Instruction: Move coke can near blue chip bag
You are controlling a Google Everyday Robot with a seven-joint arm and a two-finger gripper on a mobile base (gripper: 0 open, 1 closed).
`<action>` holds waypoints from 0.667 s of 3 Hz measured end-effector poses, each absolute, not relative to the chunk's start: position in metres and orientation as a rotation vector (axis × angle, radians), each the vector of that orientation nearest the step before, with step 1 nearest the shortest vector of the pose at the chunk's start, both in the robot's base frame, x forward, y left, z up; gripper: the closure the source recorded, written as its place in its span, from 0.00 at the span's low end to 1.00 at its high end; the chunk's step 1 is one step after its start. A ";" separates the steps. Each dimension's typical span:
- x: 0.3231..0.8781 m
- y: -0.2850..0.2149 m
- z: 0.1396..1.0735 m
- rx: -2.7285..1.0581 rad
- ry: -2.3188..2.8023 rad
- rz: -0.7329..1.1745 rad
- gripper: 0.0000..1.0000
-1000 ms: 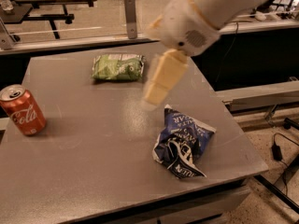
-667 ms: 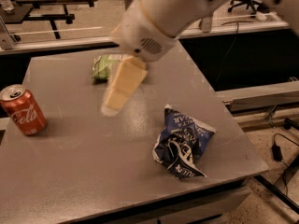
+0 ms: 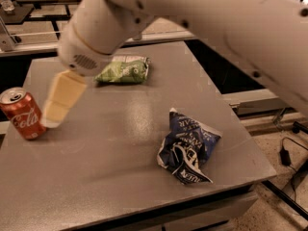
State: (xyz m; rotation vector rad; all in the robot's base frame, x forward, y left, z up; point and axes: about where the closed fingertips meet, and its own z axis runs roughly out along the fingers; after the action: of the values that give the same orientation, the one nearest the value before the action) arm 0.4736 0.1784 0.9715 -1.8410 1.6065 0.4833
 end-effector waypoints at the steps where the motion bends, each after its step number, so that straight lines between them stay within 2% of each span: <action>1: 0.477 0.231 0.957 -1.836 1.608 0.487 0.00; 2: 0.477 0.257 0.947 -1.853 1.611 0.485 0.00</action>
Offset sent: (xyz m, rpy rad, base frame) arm 0.0081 0.1111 -0.0423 -0.0286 0.0203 0.0113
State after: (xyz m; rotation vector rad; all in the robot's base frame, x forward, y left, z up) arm 0.4772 0.2568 0.9466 -1.8533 1.6113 0.4849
